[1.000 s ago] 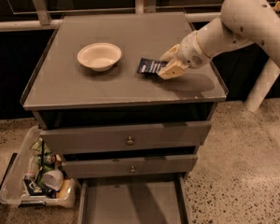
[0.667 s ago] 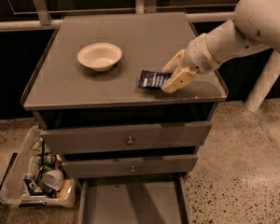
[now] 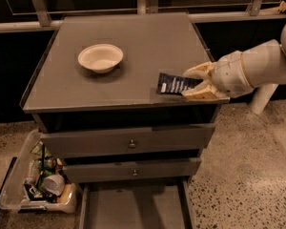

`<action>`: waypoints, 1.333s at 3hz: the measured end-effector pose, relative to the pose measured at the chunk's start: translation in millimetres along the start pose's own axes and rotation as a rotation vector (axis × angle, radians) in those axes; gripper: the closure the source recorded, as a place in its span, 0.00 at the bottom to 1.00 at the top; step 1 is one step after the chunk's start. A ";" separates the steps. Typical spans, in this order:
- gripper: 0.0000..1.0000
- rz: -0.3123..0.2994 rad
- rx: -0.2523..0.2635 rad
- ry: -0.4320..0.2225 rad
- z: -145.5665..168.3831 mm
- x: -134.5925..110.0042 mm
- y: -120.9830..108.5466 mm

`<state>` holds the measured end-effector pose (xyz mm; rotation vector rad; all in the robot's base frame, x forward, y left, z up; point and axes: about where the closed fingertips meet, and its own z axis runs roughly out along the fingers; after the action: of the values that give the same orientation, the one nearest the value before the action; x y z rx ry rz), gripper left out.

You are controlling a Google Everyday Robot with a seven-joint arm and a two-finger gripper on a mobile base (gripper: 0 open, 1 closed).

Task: Place rxbar blueberry into bottom drawer

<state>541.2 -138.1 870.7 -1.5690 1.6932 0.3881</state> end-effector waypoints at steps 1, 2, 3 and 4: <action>1.00 0.030 0.078 -0.041 -16.2 12.8 41.4; 1.00 0.081 0.174 -0.078 -19.6 22.4 83.7; 1.00 0.160 0.198 -0.057 7.0 48.6 137.5; 1.00 0.160 0.198 -0.057 7.0 48.6 137.5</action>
Offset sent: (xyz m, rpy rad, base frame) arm -0.1456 -0.0340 -0.0627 0.1878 -0.1078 -0.3167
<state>417.3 -141.2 793.5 -1.2740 1.7619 0.3315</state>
